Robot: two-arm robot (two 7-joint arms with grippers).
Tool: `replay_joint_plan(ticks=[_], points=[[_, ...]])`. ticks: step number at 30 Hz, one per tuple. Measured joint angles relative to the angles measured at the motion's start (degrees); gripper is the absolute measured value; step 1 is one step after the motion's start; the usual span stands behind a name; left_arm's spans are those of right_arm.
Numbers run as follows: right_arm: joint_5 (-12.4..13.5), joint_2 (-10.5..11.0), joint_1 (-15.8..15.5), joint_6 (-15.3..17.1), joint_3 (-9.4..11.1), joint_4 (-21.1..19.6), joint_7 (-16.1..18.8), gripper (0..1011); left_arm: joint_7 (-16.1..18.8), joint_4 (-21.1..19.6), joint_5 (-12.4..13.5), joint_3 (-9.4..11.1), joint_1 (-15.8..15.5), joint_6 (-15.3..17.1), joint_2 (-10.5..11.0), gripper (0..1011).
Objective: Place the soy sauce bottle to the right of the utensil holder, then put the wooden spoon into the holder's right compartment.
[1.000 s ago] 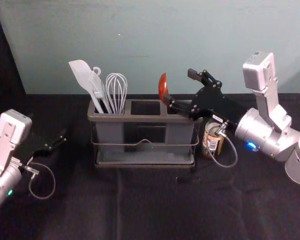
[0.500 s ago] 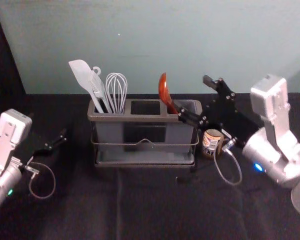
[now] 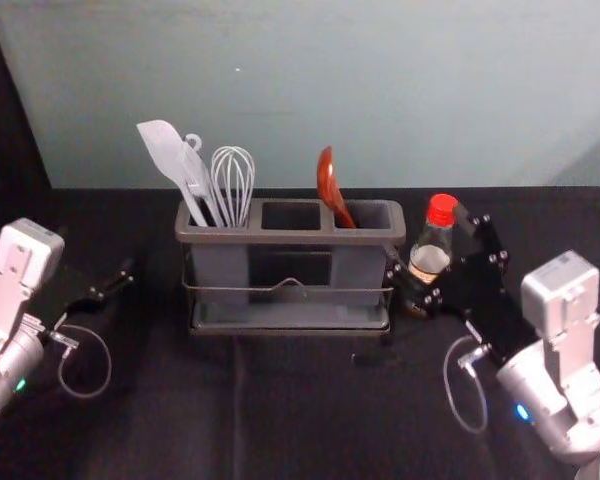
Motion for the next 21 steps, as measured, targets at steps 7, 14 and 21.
replay_joint_plan(ticks=[7,14,21], points=[[-3.27,-2.98,-1.98,0.88,0.64,2.54,-4.10,1003,0.00,0.00,0.00,0.00,0.00,0.00,0.00,1012],[-3.60,-5.08,-2.32,2.00,1.80,5.16,-5.02,1003,0.00,0.00,0.00,0.00,0.00,0.00,0.00,1011],[-3.94,-6.09,-2.09,3.88,2.27,6.04,-3.97,1003,0.00,0.00,0.00,0.00,0.00,0.00,0.00,1011]])
